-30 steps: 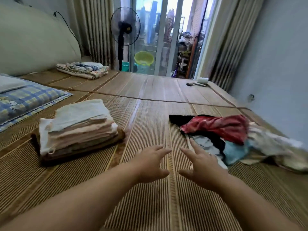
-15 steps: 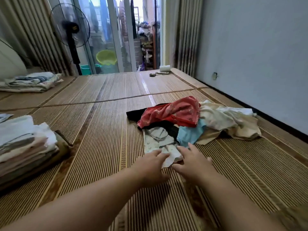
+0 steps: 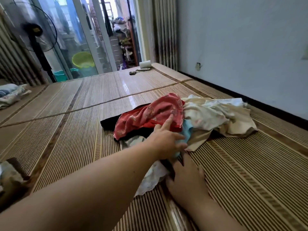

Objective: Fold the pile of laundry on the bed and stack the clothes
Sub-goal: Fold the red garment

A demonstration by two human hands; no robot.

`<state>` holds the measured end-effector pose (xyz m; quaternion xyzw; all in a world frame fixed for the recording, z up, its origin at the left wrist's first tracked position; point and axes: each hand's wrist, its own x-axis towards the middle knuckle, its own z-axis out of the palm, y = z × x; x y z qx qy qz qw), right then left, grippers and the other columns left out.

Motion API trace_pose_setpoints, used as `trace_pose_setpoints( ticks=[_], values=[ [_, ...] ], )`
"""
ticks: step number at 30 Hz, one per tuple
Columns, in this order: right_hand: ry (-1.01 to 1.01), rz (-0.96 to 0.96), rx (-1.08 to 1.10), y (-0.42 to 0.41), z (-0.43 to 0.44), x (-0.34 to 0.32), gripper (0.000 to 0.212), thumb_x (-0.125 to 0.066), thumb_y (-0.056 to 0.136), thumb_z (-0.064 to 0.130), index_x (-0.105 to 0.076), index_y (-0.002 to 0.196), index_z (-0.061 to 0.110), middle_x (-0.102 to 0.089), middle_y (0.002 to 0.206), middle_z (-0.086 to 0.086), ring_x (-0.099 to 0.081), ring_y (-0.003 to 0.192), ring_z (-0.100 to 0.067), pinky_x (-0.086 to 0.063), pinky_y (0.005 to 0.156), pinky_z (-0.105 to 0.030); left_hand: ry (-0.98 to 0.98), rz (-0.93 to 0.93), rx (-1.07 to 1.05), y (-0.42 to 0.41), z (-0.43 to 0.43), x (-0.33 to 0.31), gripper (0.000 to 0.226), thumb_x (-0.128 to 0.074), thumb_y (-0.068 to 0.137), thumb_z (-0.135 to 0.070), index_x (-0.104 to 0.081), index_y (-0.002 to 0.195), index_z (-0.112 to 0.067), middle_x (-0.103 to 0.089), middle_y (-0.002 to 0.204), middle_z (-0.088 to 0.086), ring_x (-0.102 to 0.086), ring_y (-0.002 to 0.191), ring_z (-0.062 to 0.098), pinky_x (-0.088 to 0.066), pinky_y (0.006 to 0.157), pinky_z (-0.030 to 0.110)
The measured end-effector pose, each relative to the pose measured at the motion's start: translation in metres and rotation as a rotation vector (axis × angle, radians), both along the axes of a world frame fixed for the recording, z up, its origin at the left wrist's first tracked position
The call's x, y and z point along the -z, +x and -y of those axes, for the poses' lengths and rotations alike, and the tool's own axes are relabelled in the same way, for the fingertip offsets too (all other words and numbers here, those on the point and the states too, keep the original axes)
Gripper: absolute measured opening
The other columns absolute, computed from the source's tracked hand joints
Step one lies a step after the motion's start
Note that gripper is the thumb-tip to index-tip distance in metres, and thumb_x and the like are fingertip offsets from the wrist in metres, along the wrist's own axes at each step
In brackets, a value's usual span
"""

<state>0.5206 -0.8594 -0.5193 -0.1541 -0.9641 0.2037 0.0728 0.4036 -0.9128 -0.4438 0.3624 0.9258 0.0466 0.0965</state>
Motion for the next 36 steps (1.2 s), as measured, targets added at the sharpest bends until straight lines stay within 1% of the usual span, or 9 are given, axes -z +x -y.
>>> trace_pose_setpoints(
  ticks=[3, 9, 13, 16, 19, 23, 25, 32, 36],
  values=[
    [0.033, -0.031, 0.043, 0.003, -0.004, 0.002, 0.047, -0.045, 0.091, 0.043, -0.039, 0.137, 0.035, -0.01, 0.159, -0.003, -0.024, 0.142, -0.022, -0.017, 0.112, -0.054, -0.082, 0.0, -0.072, -0.01, -0.015, 0.005, 0.067, -0.049, 0.088, -0.062, -0.029, 0.147, -0.04, 0.02, 0.161, -0.004, -0.008, 0.142, 0.04, -0.024, 0.114, 0.055],
    [0.102, -0.087, 0.101, 0.009, -0.001, -0.004, 0.063, -0.083, 0.048, 0.041, -0.063, 0.106, 0.025, -0.063, 0.122, -0.013, -0.069, 0.097, -0.03, -0.047, 0.073, -0.069, 0.118, -0.15, -0.098, 0.002, 0.014, -0.021, 0.055, -0.049, 0.093, -0.046, -0.04, 0.142, -0.021, -0.028, 0.155, 0.0, -0.021, 0.14, 0.029, -0.027, 0.113, 0.048],
    [0.042, -0.368, 0.079, 0.015, 0.011, -0.034, 0.088, -0.067, 0.068, 0.051, -0.034, 0.142, 0.018, -0.045, 0.142, -0.021, -0.051, 0.123, -0.039, -0.039, 0.09, -0.067, 0.089, -0.155, 0.003, 0.047, 0.074, -0.043, 0.041, -0.051, 0.091, -0.047, -0.055, 0.13, -0.037, -0.051, 0.139, -0.013, -0.036, 0.131, 0.017, -0.032, 0.109, 0.042],
    [0.007, -0.518, -0.13, 0.027, 0.039, -0.071, 0.081, -0.055, 0.068, 0.044, -0.029, 0.144, 0.033, -0.048, 0.141, -0.003, -0.041, 0.132, -0.026, -0.019, 0.104, -0.063, 0.225, -0.062, 0.063, 0.092, 0.119, -0.057, 0.025, -0.061, 0.09, -0.031, -0.071, 0.112, -0.03, -0.069, 0.111, -0.014, -0.055, 0.103, -0.002, -0.039, 0.088, 0.008],
    [-0.132, -0.384, -0.36, 0.043, 0.063, -0.102, 0.044, -0.052, 0.068, 0.032, -0.052, 0.112, 0.041, -0.063, 0.091, 0.02, -0.054, 0.092, 0.002, -0.028, 0.11, -0.045, 0.435, -0.052, -0.064, 0.122, 0.156, -0.072, 0.007, -0.07, 0.082, -0.024, -0.071, 0.088, -0.028, -0.068, 0.084, -0.01, -0.061, 0.078, 0.001, -0.052, 0.077, 0.022],
    [-0.22, -0.413, -0.45, 0.065, 0.08, -0.136, 0.007, -0.065, 0.074, 0.019, -0.066, 0.077, 0.025, -0.064, 0.071, 0.014, -0.057, 0.069, -0.001, -0.045, 0.068, -0.021, 0.491, 0.042, -0.155, 0.147, 0.199, -0.098, 0.027, -0.072, 0.078, -0.016, -0.056, 0.093, -0.03, -0.059, 0.07, -0.009, -0.055, 0.058, 0.0, -0.048, 0.057, 0.018],
    [-0.321, -0.441, -0.435, 0.08, 0.089, -0.154, 0.019, -0.069, 0.075, 0.014, -0.058, 0.065, 0.026, -0.055, 0.057, 0.017, -0.051, 0.057, 0.001, -0.038, 0.055, -0.014, 0.397, -0.026, -0.152, 0.158, 0.217, -0.112, 0.02, -0.065, 0.079, -0.016, -0.065, 0.096, -0.027, -0.059, 0.071, -0.01, -0.056, 0.063, 0.003, -0.044, 0.057, 0.018],
    [-0.397, -0.516, -0.383, 0.093, 0.112, -0.249, 0.022, -0.067, 0.086, 0.03, -0.055, 0.076, 0.016, -0.054, 0.067, 0.006, -0.049, 0.063, -0.009, -0.038, 0.057, -0.026, 0.766, 0.106, -0.404, 0.169, 0.267, -0.157, 0.032, -0.056, 0.089, -0.039, -0.07, 0.086, -0.011, -0.07, 0.08, 0.007, -0.065, 0.074, 0.021, -0.05, 0.073, 0.032],
    [-0.397, -0.546, -0.428, 0.098, 0.119, -0.302, 0.029, -0.068, 0.086, 0.033, -0.05, 0.077, 0.012, -0.053, 0.074, -0.002, -0.051, 0.069, -0.017, -0.042, 0.063, -0.032, 0.431, -0.183, -0.313, 0.181, 0.294, -0.186, 0.024, -0.065, 0.087, -0.044, -0.07, 0.093, -0.021, -0.064, 0.078, -0.008, -0.059, 0.07, 0.007, -0.043, 0.062, 0.024]
  ],
)
